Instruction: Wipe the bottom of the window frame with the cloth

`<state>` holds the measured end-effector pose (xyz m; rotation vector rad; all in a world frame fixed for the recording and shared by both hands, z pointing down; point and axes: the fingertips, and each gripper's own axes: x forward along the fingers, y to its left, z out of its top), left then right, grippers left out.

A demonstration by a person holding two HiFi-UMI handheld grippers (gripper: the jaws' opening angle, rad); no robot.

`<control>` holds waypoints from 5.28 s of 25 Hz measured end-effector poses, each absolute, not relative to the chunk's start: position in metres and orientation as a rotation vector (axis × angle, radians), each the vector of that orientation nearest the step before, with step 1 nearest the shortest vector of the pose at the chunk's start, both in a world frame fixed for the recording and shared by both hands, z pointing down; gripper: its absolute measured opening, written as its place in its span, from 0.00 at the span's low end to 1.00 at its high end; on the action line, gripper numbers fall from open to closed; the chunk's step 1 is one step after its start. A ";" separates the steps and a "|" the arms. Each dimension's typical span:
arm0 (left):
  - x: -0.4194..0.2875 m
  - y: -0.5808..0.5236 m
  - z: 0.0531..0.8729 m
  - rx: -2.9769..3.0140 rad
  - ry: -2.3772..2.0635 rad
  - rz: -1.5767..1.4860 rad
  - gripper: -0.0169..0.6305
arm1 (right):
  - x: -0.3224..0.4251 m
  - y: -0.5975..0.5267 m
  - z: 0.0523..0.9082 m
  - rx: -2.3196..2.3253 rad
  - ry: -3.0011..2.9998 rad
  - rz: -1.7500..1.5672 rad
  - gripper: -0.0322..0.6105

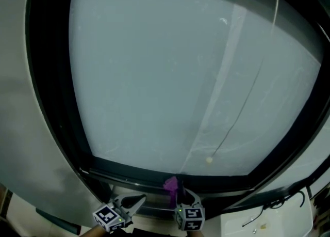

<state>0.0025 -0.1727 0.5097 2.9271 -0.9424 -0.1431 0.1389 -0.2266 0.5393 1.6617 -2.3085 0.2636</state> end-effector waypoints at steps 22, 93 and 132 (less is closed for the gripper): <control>0.004 -0.160 0.507 2.927 -0.992 -0.135 0.03 | 0.204 -0.242 0.517 1.668 -2.164 0.235 0.18; 0.138 -0.195 0.472 3.072 -0.565 -0.244 0.03 | 0.387 -0.246 0.530 1.816 -1.725 0.309 0.18; 0.139 -0.196 0.475 3.096 -0.566 -0.185 0.03 | 0.496 -0.230 0.533 2.047 -1.435 0.381 0.18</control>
